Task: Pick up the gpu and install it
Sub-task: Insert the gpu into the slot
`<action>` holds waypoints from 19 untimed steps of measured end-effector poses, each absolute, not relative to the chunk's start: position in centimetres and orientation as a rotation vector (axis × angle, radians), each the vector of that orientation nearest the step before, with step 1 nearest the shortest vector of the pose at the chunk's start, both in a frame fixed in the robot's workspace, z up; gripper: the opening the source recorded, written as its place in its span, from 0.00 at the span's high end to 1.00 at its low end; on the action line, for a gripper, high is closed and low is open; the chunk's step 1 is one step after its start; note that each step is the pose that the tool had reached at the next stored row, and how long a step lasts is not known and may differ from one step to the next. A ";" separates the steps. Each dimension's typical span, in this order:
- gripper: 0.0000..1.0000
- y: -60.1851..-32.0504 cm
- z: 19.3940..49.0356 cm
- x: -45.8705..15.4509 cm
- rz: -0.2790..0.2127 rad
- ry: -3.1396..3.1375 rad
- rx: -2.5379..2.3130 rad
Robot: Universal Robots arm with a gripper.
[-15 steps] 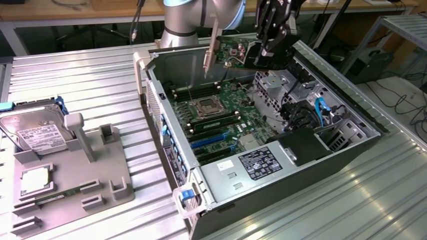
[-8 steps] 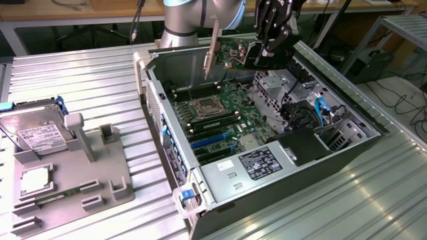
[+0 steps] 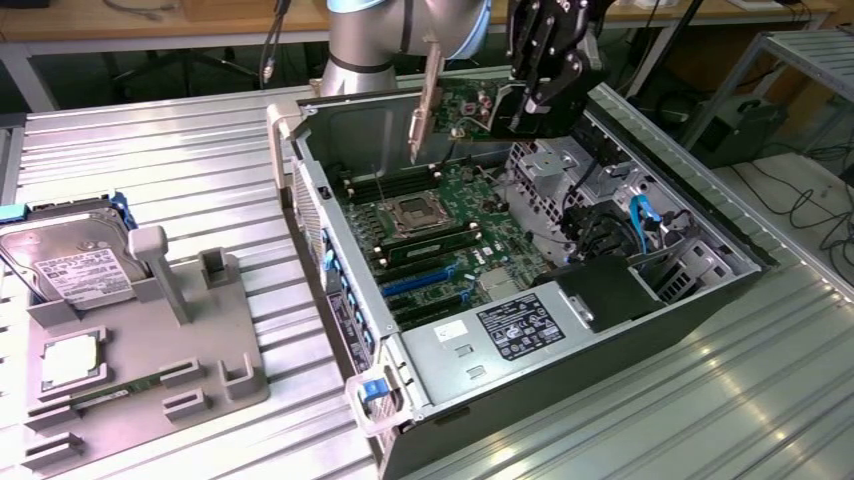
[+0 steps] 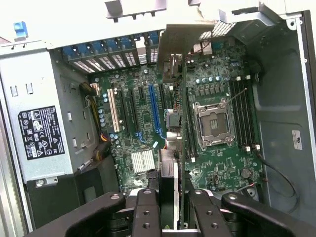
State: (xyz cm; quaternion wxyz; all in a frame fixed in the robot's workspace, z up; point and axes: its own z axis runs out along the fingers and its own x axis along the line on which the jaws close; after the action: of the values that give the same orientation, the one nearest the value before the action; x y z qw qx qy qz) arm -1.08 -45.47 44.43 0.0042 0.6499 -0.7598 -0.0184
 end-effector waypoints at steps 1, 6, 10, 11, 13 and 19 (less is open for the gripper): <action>0.73 -45.5 44.4 -1.1 -0.058 -2.374 2.043; 0.73 -45.5 44.4 -1.1 -0.057 -2.339 2.083; 0.73 -45.5 44.4 -1.1 -0.057 -2.310 2.115; 0.73 -45.5 44.4 -1.1 -0.057 -2.302 2.123; 0.73 -45.5 44.4 -1.1 -0.057 -2.286 2.139; 0.73 -45.5 44.3 -1.1 -0.057 -2.260 2.167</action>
State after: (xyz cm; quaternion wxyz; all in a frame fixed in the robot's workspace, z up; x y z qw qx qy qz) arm -1.11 -45.48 44.27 0.0053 0.6920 -0.7216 -0.0181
